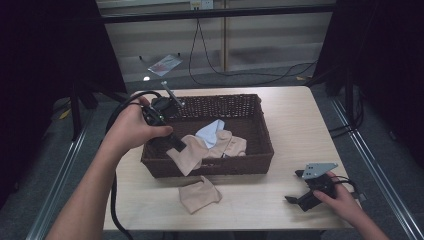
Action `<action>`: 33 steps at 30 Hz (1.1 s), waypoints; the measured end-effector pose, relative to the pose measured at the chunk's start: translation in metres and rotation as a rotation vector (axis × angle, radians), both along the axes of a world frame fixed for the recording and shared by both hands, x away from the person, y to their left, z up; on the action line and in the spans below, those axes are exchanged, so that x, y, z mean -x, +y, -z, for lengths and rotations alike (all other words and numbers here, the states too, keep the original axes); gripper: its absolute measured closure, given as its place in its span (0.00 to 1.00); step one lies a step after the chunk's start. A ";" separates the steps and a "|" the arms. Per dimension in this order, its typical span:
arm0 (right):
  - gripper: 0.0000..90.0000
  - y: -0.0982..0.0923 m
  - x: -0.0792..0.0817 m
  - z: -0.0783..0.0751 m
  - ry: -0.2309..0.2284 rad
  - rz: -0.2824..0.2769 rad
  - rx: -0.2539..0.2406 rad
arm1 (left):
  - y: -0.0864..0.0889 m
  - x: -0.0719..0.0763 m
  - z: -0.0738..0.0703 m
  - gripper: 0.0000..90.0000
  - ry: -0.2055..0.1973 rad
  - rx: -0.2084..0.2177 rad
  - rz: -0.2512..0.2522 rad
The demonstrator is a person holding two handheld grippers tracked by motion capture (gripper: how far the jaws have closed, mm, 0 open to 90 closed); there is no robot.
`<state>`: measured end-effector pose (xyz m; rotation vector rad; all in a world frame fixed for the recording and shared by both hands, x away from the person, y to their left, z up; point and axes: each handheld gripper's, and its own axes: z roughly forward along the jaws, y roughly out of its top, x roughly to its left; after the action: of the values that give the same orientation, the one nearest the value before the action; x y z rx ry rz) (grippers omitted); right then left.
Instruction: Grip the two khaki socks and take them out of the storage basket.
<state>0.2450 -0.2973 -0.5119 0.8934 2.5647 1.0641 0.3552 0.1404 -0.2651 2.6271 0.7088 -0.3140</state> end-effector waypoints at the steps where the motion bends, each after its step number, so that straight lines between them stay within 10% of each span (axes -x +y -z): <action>1: 0.00 0.000 0.000 0.000 -0.001 0.001 0.001 | 0.000 0.001 0.001 0.96 0.004 -0.003 0.005; 33: 0.00 0.000 0.000 0.000 0.001 0.002 0.001 | -0.006 0.021 0.044 0.95 0.010 -0.021 0.047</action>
<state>0.2448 -0.2974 -0.5118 0.8965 2.5640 1.0615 0.3346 0.1339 -0.3094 2.6669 0.6575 -0.3349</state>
